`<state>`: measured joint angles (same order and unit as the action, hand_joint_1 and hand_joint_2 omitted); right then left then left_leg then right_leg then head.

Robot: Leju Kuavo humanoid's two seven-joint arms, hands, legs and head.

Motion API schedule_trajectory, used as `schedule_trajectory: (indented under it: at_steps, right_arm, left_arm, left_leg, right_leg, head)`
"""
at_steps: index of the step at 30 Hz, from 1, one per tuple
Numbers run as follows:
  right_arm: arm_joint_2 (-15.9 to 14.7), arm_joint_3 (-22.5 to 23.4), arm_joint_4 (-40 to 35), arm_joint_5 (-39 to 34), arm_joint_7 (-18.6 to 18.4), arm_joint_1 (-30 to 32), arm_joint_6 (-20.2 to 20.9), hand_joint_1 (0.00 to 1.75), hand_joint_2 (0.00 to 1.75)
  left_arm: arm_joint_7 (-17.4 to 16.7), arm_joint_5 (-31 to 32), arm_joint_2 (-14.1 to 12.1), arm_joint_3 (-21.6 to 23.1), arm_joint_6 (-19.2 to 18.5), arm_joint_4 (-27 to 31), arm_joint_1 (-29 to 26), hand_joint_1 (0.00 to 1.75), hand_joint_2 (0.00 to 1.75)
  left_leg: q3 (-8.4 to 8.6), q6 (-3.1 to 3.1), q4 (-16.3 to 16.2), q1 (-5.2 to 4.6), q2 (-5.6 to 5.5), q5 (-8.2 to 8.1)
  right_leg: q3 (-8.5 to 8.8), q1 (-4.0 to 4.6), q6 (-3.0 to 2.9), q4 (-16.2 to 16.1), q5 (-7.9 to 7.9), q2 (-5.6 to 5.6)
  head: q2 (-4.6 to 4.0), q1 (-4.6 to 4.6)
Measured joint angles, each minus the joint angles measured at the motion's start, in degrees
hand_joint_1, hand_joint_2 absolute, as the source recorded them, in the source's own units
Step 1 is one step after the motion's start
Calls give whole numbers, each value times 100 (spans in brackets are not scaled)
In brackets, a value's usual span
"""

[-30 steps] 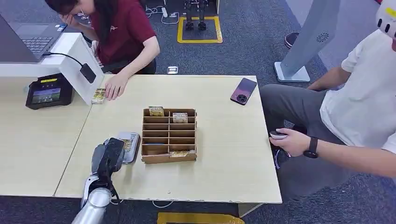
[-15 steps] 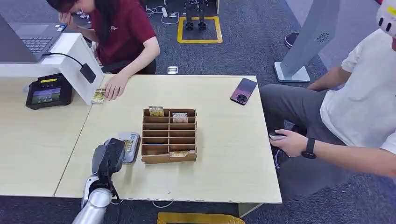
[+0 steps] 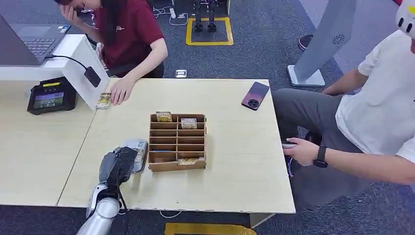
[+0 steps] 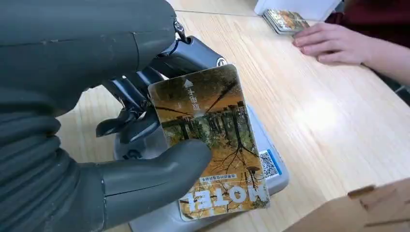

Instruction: Pass the card to the sensor for recognition and then transmit it.

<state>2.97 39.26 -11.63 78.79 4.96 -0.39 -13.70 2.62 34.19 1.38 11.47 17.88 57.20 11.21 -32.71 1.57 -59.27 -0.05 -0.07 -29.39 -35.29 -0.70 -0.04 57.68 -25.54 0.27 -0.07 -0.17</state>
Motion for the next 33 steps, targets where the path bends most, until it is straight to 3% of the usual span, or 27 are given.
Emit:
schedule_trajectory:
  at_steps: [14, 33]
  right_arm:
    - [0, 4, 0, 81, 35, -24, -26, 0, 0]
    - [0, 4, 0, 173, 109, -28, -100, 0, 0]
  left_arm:
    - [-39, 481, 92, 133, 50, -550, 206, 175, 175]
    - [-74, 686, 147, 142, 35, -725, 264, 175, 175]
  left_leg:
    - [16, 1, 0, -2, -17, 0]
    - [40, 1, 1, -2, -25, 0]
  right_leg:
    - [26, -2, 6, 0, -4, -19]
    - [56, -2, 7, -1, -5, -26]
  head:
    - [0, 0]
    - [0, 0]
